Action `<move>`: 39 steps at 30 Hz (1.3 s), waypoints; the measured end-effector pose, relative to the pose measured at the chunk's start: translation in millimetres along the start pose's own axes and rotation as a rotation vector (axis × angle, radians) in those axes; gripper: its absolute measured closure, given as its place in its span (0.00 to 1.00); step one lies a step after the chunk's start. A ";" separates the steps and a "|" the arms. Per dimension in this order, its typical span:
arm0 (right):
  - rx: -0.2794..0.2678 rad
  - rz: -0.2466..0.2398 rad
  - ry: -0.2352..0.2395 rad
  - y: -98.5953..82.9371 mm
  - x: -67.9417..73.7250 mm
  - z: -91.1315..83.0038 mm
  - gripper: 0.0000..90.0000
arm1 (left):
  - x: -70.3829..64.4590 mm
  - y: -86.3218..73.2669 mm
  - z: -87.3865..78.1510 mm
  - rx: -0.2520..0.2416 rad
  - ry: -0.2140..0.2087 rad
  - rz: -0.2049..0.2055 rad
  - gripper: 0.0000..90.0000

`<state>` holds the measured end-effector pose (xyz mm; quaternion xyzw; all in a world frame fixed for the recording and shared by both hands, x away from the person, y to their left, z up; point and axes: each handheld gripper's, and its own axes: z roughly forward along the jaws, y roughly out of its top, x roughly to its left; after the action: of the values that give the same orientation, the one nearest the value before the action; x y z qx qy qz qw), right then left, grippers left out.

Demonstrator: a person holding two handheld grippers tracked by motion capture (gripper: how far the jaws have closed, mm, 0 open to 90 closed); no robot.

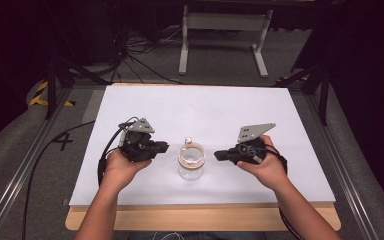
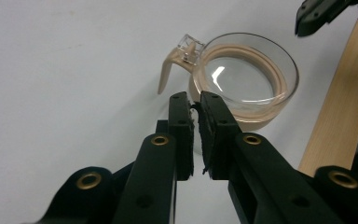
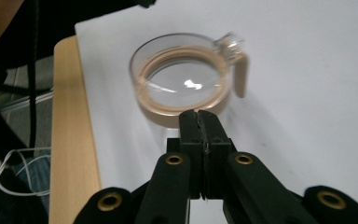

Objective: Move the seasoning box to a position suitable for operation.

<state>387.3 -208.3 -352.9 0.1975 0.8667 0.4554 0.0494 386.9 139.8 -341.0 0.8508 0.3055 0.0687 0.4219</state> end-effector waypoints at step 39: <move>0.004 0.221 -0.405 -108.4 -130.7 -59.5 0.52 | 77.8 -64.8 17.8 -0.017 0.211 -0.188 0.66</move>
<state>459.2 -359.7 -418.4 0.3786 0.8132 0.4071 0.1718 426.2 202.4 -412.4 0.8029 0.4261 0.1203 0.3991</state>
